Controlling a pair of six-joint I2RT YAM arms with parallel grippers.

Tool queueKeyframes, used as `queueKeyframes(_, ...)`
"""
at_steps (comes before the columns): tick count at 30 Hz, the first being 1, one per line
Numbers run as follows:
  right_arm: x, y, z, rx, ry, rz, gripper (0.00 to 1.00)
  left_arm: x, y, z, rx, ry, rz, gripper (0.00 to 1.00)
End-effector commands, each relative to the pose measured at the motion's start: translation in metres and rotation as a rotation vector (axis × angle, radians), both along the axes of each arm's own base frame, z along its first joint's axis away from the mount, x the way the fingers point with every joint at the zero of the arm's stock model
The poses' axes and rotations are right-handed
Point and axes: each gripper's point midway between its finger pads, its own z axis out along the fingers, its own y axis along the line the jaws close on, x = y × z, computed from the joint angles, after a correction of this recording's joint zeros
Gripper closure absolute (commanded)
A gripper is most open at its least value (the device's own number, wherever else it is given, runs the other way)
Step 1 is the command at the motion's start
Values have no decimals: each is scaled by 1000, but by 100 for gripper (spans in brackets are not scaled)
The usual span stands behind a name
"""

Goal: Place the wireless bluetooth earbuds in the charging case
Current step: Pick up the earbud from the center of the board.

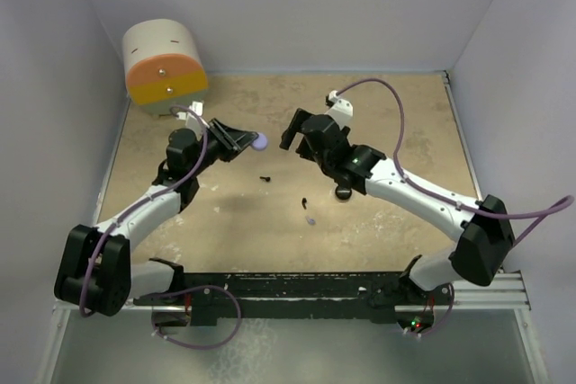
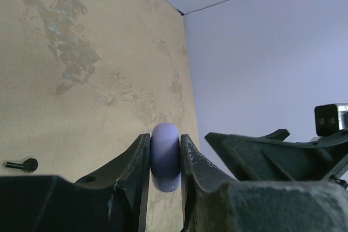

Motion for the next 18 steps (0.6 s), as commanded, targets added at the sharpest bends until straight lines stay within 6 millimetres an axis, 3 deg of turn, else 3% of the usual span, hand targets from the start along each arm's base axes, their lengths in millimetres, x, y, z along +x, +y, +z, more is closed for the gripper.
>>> queueKeyframes(1,30,-1,48,-3,-202,75,0,3,-1,8,-57,-61,39,100)
queueKeyframes(10,40,17,5,-22,-176,145,0,-4,-15,-2,-57,-82,54,100)
queueKeyframes(18,29,24,-7,-10,-180,190,0,0,-20,-8,-49,-84,50,100)
